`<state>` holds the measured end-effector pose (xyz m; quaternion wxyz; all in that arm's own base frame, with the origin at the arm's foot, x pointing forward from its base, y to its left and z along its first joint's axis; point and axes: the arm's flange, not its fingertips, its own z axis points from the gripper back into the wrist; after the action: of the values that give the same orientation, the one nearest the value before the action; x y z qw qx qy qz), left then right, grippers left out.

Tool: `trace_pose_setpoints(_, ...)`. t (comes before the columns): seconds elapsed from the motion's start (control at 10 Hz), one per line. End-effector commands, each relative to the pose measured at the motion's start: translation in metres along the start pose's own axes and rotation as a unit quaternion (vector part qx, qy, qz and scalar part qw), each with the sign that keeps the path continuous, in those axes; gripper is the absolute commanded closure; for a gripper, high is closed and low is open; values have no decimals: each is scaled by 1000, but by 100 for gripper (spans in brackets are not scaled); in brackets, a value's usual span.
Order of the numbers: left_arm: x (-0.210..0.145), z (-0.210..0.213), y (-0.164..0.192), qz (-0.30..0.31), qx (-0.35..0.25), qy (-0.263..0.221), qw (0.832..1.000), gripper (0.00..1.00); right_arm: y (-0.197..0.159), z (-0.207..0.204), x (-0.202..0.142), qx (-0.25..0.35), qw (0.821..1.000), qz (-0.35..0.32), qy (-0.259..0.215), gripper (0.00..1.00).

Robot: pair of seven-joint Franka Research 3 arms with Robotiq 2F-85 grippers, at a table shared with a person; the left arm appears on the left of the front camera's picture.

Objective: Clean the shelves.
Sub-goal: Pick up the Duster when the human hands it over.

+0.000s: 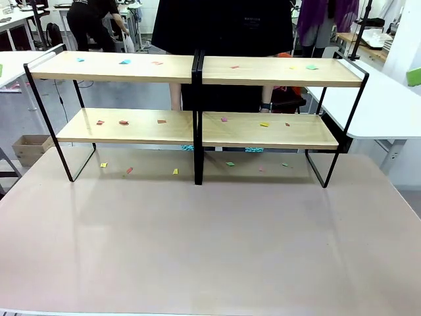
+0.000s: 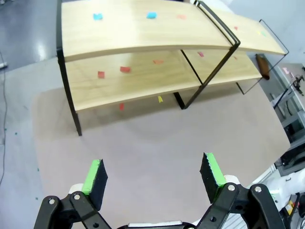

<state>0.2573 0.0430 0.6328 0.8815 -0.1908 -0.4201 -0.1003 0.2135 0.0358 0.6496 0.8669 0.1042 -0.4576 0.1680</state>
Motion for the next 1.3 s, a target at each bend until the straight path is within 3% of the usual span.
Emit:
trace_pose_setpoints(0.0,13,-4,0,-8,12,-5,1000,0,1,-11,-6,-12,1000,0,-12,0)
trace_pose_setpoints(0.2,17,-6,0,-10,22,-23,999,0,1,-11,-3,-15,1000,-2,-22,0)
trace_pose_setpoints(0.6,27,-32,-11,-16,77,24,997,0,1,-24,6,-9,1000,3,-10,0)
trace_pose_setpoints(1.2,55,-58,-47,-54,104,50,992,0,-11,-29,12,-4,1000,12,-11,0)
